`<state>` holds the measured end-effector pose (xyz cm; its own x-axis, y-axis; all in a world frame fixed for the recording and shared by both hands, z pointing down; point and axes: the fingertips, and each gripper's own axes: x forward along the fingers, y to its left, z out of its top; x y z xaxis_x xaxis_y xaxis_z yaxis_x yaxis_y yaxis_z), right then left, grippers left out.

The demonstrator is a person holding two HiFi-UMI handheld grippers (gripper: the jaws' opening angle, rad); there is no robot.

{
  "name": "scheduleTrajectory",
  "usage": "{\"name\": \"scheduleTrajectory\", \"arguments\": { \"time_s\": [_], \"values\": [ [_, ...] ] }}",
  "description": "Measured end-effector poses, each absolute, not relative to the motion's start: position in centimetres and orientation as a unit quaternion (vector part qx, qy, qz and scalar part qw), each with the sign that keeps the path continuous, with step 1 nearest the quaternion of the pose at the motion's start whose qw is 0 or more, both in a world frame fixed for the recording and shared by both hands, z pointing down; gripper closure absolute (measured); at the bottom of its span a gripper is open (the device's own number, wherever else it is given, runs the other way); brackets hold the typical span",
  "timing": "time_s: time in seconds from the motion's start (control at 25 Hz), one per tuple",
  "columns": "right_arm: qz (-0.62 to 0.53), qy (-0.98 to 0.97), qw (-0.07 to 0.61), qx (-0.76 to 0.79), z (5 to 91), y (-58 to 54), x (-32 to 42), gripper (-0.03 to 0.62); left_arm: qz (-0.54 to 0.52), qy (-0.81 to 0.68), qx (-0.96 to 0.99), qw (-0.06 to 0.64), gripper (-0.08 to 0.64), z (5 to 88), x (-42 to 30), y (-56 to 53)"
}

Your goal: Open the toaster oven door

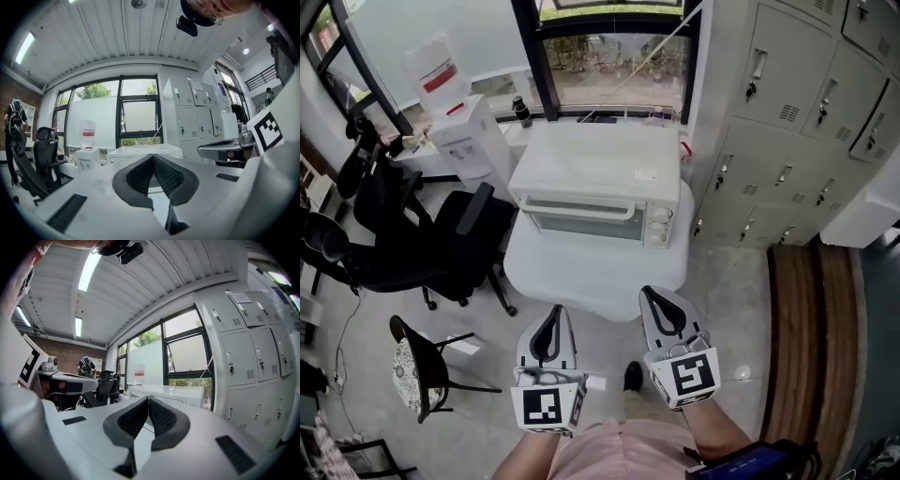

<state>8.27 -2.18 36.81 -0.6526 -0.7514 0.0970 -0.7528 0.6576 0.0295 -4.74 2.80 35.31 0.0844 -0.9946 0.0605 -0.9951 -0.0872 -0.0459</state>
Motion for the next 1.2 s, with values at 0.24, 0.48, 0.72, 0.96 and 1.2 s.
{"name": "scheduleTrajectory", "arguments": {
  "time_s": [0.24,0.48,0.72,0.96,1.2],
  "values": [
    [-0.005,-0.907,0.030,0.421,34.8,-7.5,7.6,0.586,0.030,-0.667,0.744,-0.007,0.547,33.3,-5.0,-2.7],
    [-0.015,-0.907,0.032,0.419,34.0,-10.0,6.0,0.586,0.031,-0.663,0.748,-0.012,0.546,33.1,-6.3,-5.4],
    [-0.016,-0.902,0.046,0.429,34.5,-11.9,3.5,0.586,0.031,-0.652,0.758,-0.006,0.546,34.3,-9.2,-7.6],
    [-0.018,-0.881,0.055,0.469,34.6,-14.3,1.3,0.584,0.028,-0.611,0.791,-0.002,0.546,34.9,-11.6,-11.2],
    [-0.024,-0.862,0.062,0.502,34.1,-15.9,0.0,0.580,0.030,-0.574,0.818,-0.013,0.548,34.6,-13.4,-14.5]
  ]
}}
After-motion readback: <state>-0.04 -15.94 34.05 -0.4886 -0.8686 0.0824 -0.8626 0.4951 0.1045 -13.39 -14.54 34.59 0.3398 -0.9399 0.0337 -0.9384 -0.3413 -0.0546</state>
